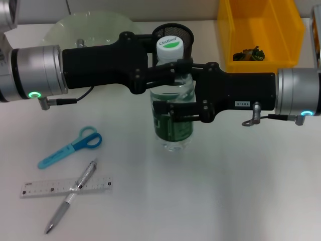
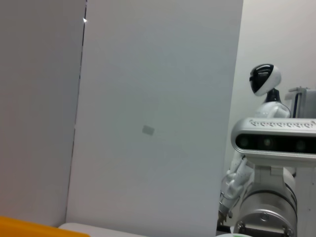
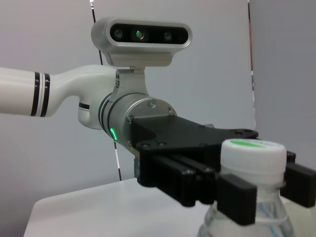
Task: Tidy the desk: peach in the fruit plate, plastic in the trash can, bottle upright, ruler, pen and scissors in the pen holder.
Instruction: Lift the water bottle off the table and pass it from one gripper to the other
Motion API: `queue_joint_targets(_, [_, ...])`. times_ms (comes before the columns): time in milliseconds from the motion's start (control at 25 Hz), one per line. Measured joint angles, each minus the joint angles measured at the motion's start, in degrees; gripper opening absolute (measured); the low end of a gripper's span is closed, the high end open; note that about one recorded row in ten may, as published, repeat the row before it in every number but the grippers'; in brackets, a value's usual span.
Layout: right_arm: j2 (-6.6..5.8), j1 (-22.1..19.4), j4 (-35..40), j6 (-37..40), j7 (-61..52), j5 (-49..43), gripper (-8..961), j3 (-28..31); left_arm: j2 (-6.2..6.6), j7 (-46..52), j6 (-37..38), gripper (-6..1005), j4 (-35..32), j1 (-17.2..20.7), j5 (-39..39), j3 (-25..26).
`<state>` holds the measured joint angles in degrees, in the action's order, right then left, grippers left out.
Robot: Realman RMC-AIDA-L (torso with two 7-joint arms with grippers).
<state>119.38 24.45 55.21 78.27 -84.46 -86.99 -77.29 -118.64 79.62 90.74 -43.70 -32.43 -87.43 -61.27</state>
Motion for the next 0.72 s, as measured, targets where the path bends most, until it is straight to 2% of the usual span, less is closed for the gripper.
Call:
queue_joint_targets(400, [0.06, -0.2, -0.3, -0.4, 0.4, 0.1, 756, -0.1, 0.17, 0.0, 0.4, 453, -0.3, 0.1, 1.1, 0.2])
queue_joint_targets(720, [0.05, -0.2, -1.8, -0.5, 1.2, 0.1, 756, 0.2, 0.18, 0.5, 0.6, 452, -3.3, 1.0, 2.5, 0.3])
